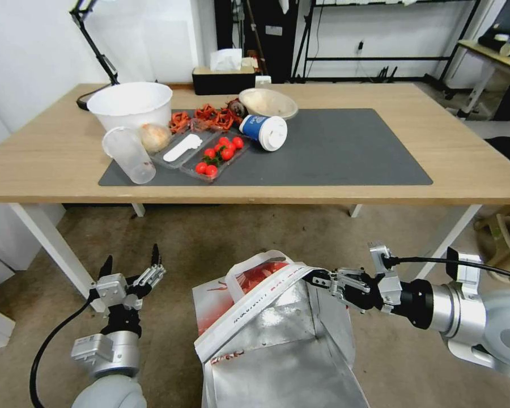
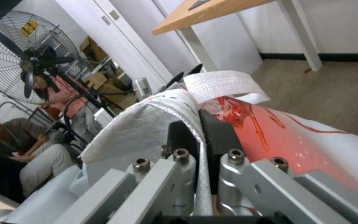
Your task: Pick up the food delivery bag from the floor and place it on the table.
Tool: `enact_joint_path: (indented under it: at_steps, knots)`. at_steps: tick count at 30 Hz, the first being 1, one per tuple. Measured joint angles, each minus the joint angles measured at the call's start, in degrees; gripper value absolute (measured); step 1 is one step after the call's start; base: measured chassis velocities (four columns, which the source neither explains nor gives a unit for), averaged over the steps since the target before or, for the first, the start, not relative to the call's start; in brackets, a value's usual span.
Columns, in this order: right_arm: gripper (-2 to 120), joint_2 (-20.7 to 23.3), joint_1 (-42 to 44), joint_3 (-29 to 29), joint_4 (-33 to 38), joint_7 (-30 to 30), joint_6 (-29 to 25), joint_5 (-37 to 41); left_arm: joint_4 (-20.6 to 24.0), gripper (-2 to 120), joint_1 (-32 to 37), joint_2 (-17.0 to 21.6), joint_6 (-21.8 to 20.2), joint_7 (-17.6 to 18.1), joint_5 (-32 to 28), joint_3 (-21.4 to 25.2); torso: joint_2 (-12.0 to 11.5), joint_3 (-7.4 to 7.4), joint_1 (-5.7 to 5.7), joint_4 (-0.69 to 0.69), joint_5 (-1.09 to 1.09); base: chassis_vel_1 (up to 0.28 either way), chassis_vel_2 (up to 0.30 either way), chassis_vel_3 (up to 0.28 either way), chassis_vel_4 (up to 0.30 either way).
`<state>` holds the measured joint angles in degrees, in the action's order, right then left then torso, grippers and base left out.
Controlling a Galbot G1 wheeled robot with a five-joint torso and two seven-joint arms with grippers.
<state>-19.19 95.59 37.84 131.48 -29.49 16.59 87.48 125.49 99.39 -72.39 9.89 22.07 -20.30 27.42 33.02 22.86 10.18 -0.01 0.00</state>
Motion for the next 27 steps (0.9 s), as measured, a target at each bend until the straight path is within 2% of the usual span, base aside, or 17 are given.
enact_joint_path:
  at_steps: [27]
  knots:
    - [0, -0.86, 0.99, 0.1, -0.26, -0.79, -0.04, -0.8, 0.38, 100, 0.16, -0.17, -0.06, 0.01, 0.08, 0.25, 6.43, 3.85, 2.61, 0.0, 0.0, 0.0, 0.0, 0.0, 0.0]
